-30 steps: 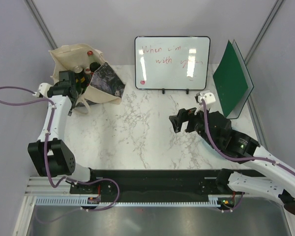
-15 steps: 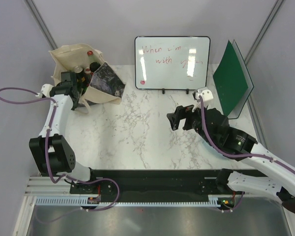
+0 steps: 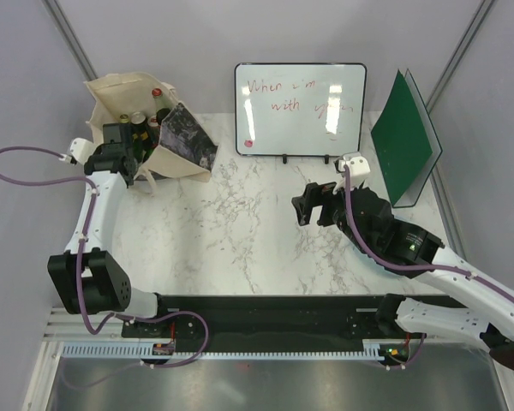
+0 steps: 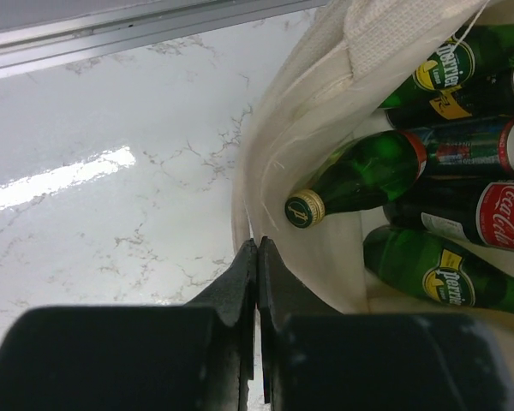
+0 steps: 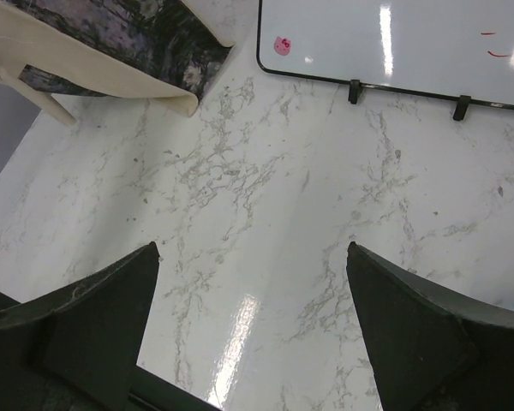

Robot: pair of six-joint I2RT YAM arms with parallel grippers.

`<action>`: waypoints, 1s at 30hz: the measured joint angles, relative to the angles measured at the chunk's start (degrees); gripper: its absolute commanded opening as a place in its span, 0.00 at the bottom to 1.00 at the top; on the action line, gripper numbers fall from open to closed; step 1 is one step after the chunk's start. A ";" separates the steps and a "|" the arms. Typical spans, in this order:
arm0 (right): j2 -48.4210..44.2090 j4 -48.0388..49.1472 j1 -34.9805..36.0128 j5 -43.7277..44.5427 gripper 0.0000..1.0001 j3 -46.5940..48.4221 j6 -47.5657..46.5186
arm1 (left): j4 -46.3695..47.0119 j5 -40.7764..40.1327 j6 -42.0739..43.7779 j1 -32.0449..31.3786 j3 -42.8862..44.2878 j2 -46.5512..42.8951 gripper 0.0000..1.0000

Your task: Place the beverage into the canvas bag

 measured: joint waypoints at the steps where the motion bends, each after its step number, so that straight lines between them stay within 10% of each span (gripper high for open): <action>1: -0.02 -0.22 0.00 0.33 0.98 0.00 0.15 | 0.46 0.02 1.03 -0.04 -0.15 -0.02 0.08; 8: -0.02 -1.62 0.00 1.64 0.98 0.20 0.61 | 3.58 1.11 9.29 -0.63 -0.37 -0.39 0.47; 21: -0.09 -3.15 0.00 2.01 0.98 2.56 0.59 | 6.36 5.11 21.40 -1.05 -0.37 -10.86 0.56; 25: 1.36 -4.61 0.00 1.99 0.98 4.52 0.61 | 8.41 13.20 31.01 -1.29 -1.09 -14.21 1.00; 30: 7.37 -8.90 0.00 2.01 0.98 11.67 0.83 | 11.21 28.26 40.87 -5.05 -2.36 -20.52 1.00</action>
